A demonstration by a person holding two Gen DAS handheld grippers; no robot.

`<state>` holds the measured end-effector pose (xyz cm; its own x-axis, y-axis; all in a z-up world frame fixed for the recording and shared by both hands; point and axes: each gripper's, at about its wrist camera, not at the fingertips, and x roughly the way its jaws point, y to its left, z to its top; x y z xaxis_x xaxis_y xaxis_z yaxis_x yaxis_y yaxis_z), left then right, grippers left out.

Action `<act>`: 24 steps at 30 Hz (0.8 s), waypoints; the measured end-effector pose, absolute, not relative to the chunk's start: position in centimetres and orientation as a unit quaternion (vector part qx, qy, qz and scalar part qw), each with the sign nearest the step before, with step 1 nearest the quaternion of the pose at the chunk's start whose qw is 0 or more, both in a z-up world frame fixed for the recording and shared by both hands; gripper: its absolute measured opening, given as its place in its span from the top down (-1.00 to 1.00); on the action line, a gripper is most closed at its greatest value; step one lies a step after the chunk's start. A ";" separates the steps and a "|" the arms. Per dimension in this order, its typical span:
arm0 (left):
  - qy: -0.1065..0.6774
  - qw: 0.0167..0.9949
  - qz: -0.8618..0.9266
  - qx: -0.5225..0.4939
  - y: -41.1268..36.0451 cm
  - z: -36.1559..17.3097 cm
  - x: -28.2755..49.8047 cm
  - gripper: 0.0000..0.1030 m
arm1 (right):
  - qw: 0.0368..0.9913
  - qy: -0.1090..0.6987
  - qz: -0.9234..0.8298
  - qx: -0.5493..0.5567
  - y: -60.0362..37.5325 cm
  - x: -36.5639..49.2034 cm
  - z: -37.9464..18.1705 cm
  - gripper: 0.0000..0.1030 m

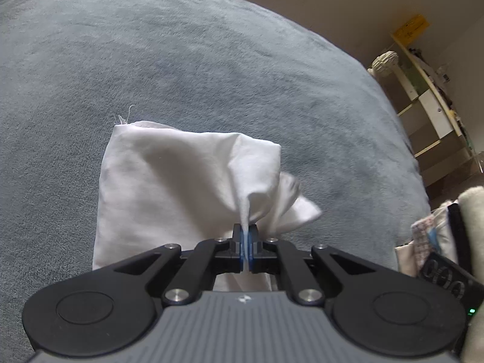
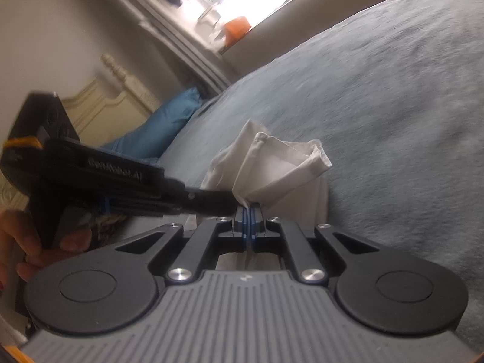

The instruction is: Fold clothes

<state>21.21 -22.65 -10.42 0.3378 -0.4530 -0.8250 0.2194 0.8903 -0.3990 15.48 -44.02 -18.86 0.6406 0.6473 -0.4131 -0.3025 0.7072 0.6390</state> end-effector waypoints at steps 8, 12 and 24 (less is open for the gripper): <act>0.524 0.814 -0.225 -0.110 -22.5 -9.9 20.7 0.93 | 0.860 0.363 0.319 0.166 -40.9 17.0 -19.4 0.92; 0.526 0.813 -0.226 -0.110 -22.6 -10.2 20.7 0.93 | 0.863 0.358 0.335 0.123 -39.8 17.2 -19.3 0.85; 0.514 0.819 -0.222 -0.127 -22.0 -9.6 20.4 0.91 | 0.904 0.266 0.308 0.132 -42.1 15.7 -17.7 0.42</act>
